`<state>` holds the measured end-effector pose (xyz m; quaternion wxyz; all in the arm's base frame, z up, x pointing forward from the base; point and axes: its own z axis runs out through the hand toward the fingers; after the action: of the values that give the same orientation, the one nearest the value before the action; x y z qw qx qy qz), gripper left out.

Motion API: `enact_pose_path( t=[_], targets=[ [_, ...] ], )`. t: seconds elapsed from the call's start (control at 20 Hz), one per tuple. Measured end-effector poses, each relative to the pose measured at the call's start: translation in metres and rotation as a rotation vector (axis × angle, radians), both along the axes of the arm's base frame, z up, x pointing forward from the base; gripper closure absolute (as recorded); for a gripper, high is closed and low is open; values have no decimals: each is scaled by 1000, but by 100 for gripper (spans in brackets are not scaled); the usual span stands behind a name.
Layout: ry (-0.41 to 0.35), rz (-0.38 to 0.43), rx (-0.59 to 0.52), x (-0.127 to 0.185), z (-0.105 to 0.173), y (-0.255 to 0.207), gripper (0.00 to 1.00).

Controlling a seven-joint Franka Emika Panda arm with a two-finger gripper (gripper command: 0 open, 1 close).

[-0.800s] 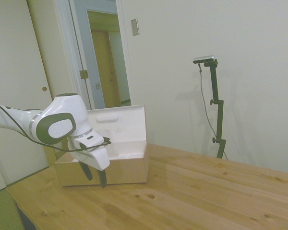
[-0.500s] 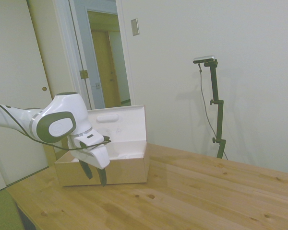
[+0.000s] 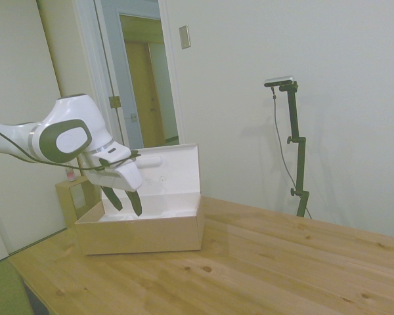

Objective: Close the box

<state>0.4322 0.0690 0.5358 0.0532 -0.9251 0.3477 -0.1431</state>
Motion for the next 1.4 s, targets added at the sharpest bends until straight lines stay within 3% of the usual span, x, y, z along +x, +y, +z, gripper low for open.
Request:
enact_pose_path(
  t=[0.65, 1.15, 1.4],
  targets=[
    [-214, 147, -127, 14, 80, 66, 0],
    [-307, 223, -158, 63, 130, 100, 0],
    [-320, 249, -184, 84, 137, 117, 0]
  ],
)
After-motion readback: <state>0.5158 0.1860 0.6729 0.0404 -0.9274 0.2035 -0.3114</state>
